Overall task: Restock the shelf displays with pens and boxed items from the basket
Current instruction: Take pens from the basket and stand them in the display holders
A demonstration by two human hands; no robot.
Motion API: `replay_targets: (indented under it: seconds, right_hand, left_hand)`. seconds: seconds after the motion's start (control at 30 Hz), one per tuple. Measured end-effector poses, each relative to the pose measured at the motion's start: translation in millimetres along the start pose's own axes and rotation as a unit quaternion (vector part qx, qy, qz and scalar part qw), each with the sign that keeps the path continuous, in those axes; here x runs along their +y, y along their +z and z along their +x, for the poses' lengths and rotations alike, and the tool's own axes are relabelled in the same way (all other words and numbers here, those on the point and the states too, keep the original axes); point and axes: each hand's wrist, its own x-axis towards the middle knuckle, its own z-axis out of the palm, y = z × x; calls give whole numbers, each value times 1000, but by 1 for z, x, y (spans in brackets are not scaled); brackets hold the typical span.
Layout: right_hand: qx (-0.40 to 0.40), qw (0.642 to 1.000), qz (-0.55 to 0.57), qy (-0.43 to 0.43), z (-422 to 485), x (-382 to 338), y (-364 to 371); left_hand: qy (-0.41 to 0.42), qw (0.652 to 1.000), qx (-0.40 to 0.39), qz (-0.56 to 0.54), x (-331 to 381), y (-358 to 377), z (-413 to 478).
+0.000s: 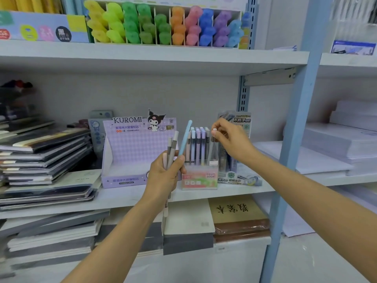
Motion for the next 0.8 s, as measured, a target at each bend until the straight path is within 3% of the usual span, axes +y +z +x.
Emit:
replay_targets:
  seconds: [0.27, 0.5, 0.63, 0.7, 0.8]
  right_hand:
    - [53, 998, -27, 1, 7, 0, 8]
    - [47, 995, -75, 38, 3, 1, 9]
    - [67, 994, 89, 15, -4, -24, -2]
    - [13, 976, 217, 25, -9, -38, -4]
    - [-62, 953, 296, 34, -14, -48, -4]
  left_hand:
    - [-3, 1000, -4, -6, -4, 0, 2]
    - [-12, 1000, 2, -14, -3, 0, 2]
    - [-19, 1000, -7, -16, 2, 0, -1]
    - [-19, 1000, -17, -13, 5, 1, -4]
    - [-19, 999, -29, -2, 10, 1, -9]
